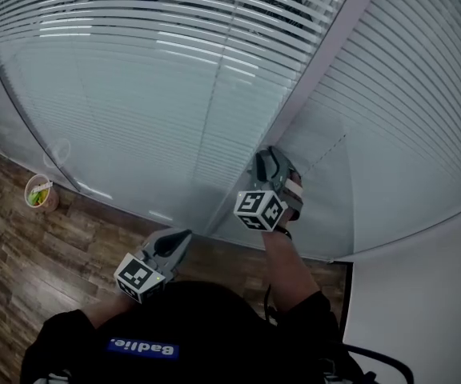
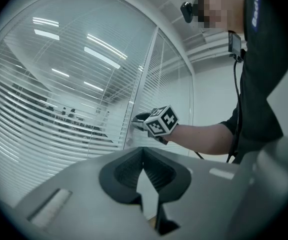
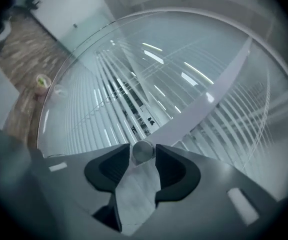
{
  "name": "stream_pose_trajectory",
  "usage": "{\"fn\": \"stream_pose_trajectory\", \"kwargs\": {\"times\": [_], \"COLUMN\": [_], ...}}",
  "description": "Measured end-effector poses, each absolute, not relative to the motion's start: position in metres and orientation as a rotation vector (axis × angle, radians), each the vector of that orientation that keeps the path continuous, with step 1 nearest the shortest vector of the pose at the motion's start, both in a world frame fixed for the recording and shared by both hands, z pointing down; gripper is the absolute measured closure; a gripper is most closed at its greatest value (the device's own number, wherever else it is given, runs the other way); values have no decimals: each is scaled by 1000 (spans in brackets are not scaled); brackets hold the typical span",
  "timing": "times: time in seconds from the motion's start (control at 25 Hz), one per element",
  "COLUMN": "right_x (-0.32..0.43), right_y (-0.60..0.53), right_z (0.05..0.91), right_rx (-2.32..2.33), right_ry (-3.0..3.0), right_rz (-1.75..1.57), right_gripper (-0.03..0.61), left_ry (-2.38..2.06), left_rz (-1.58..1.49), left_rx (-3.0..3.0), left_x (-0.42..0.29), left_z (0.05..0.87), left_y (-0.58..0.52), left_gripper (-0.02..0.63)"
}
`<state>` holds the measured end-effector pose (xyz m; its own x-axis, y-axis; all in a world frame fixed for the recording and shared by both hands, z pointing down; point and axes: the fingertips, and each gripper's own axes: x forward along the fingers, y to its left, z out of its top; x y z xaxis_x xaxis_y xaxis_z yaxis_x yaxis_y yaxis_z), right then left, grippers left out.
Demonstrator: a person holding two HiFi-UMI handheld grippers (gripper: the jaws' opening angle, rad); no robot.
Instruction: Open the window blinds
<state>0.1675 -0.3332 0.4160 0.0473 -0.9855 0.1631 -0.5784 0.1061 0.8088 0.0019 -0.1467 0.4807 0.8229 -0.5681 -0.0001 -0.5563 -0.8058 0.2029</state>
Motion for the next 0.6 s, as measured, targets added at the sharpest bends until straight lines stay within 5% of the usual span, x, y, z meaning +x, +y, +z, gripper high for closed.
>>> {"fn": "stream_pose_trajectory", "kwargs": {"times": [0.32,0.6], "right_x": [162,166], "right_y": [-332,-335], "right_z": [419,427], "right_rx": [1184,1131], "right_ry": [-1222,-1198], "right_rz": [-1113,-1115], "right_gripper": [390,453], "left_ry": [-865,-867], "left_rz": [-94,-88], "left_rx": [2819,2818], "left_x": [6,7], "left_z": [481,484], "left_y": [-147,-147], "left_gripper": [614,614]}}
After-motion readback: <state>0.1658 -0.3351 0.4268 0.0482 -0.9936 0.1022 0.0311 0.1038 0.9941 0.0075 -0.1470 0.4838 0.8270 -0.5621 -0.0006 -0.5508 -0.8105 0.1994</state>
